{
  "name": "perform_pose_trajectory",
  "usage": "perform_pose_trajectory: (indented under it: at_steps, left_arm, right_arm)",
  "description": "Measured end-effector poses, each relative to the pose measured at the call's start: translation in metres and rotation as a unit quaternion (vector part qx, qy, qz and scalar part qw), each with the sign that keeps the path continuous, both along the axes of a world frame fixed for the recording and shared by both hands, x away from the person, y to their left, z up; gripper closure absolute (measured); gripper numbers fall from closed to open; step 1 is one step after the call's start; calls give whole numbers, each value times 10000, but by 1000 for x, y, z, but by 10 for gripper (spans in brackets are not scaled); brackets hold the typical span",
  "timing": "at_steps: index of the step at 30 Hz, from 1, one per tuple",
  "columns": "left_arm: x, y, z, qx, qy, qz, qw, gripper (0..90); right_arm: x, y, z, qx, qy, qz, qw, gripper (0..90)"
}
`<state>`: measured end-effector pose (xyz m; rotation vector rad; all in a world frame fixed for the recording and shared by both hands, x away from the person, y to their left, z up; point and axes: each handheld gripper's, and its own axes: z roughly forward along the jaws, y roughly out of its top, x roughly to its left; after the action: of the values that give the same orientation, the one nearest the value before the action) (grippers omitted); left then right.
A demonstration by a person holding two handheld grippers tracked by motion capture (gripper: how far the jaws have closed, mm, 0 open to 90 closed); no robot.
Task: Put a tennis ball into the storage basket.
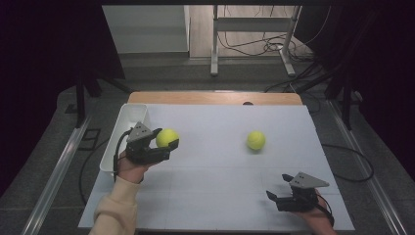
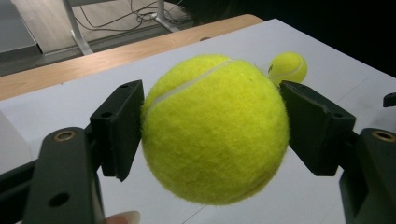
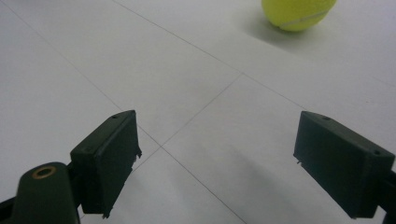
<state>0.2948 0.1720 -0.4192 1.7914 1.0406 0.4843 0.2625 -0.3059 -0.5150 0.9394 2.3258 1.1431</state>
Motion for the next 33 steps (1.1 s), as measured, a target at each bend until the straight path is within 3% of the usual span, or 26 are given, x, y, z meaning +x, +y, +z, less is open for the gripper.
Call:
perform_pose_trajectory:
  at_steps: [17, 33]
  left_arm:
    - [6, 5, 11, -53, -153, 114, 9998, 268]
    - [26, -13, 10, 288, 0, 74, 9996, 268]
  right_arm:
    - [1, 1, -1, 5, 16, -31, 10000, 145]
    - [1, -1, 0, 63, 5, -49, 10000, 145]
